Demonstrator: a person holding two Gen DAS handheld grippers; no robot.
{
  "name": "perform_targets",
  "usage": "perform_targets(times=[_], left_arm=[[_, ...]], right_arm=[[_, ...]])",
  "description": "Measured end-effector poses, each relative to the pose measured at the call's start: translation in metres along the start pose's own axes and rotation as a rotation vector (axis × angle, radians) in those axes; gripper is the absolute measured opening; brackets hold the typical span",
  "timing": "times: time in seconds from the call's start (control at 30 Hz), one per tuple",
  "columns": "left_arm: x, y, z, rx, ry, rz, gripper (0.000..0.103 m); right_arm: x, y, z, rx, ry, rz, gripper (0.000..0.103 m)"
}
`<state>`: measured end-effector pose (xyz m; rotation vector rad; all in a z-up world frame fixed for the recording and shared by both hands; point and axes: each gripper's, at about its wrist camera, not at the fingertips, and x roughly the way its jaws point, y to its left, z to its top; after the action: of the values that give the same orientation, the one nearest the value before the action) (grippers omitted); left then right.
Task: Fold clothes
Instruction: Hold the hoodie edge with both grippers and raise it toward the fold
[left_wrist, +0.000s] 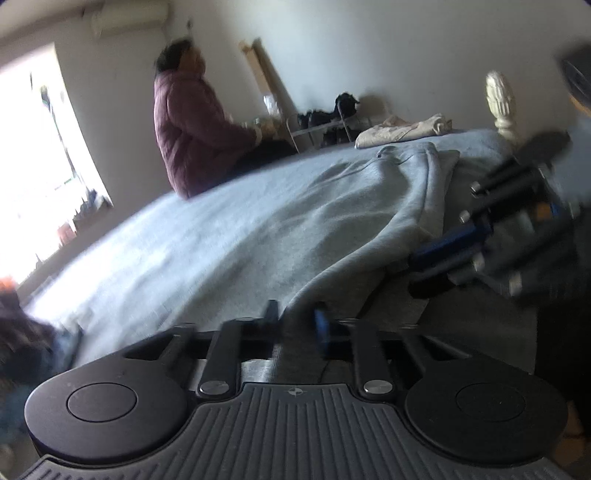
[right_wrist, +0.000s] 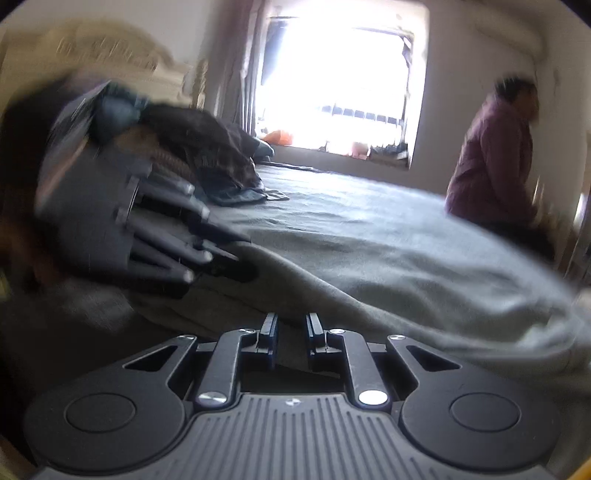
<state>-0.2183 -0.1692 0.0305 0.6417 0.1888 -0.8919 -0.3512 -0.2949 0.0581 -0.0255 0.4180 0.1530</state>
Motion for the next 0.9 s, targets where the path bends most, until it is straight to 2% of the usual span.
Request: perform_targets(times=[0.1,0.2,0.23,0.33,0.4,0.63,0.77,0.9], left_arm=[[-0.009,-0.019,-0.005,0.140,-0.026,0.049,0.008],[-0.010,-0.026,-0.011,0.192,-0.017,0.032,0.008],[-0.011,-0.027,-0.012,0.206,-0.014,0.027,0.008],[-0.010,-0.030,-0.016,0.230,-0.013,0.017,0.008],[-0.008,-0.030,-0.016,0.231,-0.009,0.014,0.008],[-0.012,-0.026,-0.018,0.213,0.027,-0.002,0.010],[-0.021,-0.008,-0.009,0.093,0.029,-0.065,0.013],[-0.028,0.017,-0.002,-0.045,0.002,-0.121,0.027]], right_arm=[[0.000,-0.032,0.006,0.294,0.021,0.143,0.015],[-0.003,-0.056,0.010,0.487,0.004,0.188,0.019],[-0.006,-0.058,0.013,0.491,-0.017,0.179,0.019],[-0.012,-0.052,0.026,0.421,-0.073,0.134,0.019],[-0.006,-0.043,0.032,0.345,-0.070,0.102,0.019],[0.024,-0.006,0.018,0.143,0.067,0.071,0.017],[0.029,-0.001,0.012,0.112,0.086,0.051,0.016],[0.028,0.000,0.011,0.066,0.097,0.030,0.016]])
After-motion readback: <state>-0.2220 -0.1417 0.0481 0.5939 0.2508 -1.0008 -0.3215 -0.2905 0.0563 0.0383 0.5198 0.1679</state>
